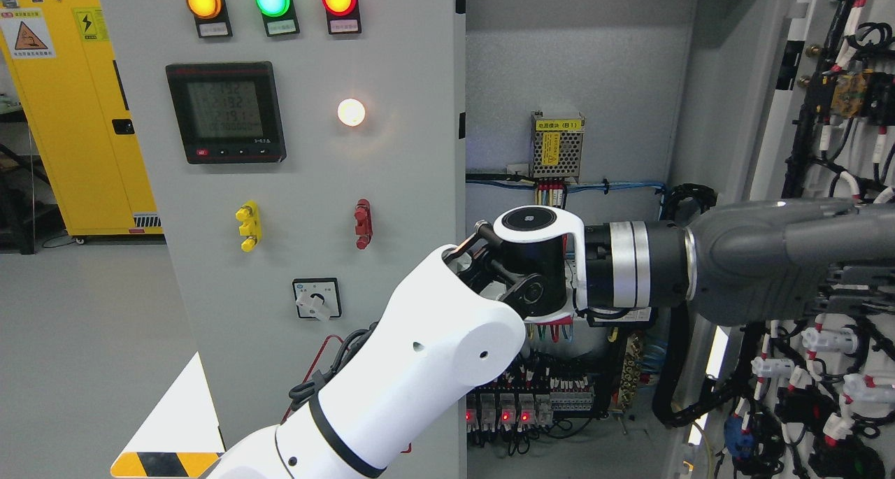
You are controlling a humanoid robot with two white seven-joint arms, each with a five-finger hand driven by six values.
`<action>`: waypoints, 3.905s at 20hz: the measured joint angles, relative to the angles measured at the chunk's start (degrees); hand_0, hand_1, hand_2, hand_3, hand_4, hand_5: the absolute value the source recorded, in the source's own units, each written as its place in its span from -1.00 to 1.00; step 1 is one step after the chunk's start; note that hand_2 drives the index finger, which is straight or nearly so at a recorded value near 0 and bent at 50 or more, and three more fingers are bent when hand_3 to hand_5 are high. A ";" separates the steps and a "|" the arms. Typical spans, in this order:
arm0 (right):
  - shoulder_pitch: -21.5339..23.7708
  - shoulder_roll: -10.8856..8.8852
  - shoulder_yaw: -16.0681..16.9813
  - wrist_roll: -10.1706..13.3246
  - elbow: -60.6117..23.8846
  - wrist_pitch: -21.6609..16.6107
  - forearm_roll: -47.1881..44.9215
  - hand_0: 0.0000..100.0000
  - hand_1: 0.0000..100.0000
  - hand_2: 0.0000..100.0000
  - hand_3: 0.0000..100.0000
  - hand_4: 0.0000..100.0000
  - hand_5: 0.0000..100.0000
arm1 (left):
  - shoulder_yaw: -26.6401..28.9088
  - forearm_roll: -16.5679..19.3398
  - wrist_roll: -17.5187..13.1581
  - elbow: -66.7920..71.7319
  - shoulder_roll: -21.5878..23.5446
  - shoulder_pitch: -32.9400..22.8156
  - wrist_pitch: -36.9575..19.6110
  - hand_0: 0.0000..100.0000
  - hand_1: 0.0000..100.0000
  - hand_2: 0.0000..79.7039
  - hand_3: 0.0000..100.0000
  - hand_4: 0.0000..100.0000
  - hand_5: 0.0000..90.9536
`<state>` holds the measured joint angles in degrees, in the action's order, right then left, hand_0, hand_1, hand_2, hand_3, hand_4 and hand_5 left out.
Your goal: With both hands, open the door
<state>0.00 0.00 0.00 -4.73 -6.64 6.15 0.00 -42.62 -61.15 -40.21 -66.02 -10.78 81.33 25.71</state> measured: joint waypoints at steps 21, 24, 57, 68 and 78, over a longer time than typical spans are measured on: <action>0.00 0.00 0.00 0.00 0.02 0.00 0.00 -1.00 0.00 -0.92 -1.00 -1.00 -1.00 | 6.94 3.79 -0.17 -8.89 6.43 -13.34 4.16 -0.76 0.11 -1.00 -1.00 -1.00 -1.00; 0.00 0.00 0.00 0.00 0.02 0.00 0.00 -1.00 0.00 -0.92 -1.00 -1.00 -1.00 | 7.79 7.69 -0.18 -13.07 9.64 -19.94 1.55 -0.76 0.11 -1.00 -1.00 -1.00 -1.00; 0.00 0.00 0.00 0.00 0.02 0.00 0.00 -1.00 0.00 -0.92 -1.00 -1.00 -1.00 | 24.44 31.87 0.31 25.46 20.22 -81.59 -31.57 -0.76 0.11 -1.00 -1.00 -1.00 -1.00; 0.00 0.00 0.00 0.00 0.02 0.00 0.00 -1.00 0.00 -0.92 -1.00 -1.00 -1.00 | 28.03 32.18 21.97 51.10 15.89 -81.36 -30.02 -0.76 0.11 -1.00 -1.00 -1.00 -1.00; 0.00 0.00 0.00 0.00 0.01 0.00 0.00 -1.00 0.00 -0.92 -1.00 -1.00 -1.00 | 29.14 37.01 25.89 59.98 14.29 -81.32 -28.92 -0.76 0.11 -1.00 -1.00 -1.00 -1.00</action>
<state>0.00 0.00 0.00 -4.73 -6.63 6.15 0.00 -13.49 -24.15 -14.33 -6.04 3.51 0.01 -3.22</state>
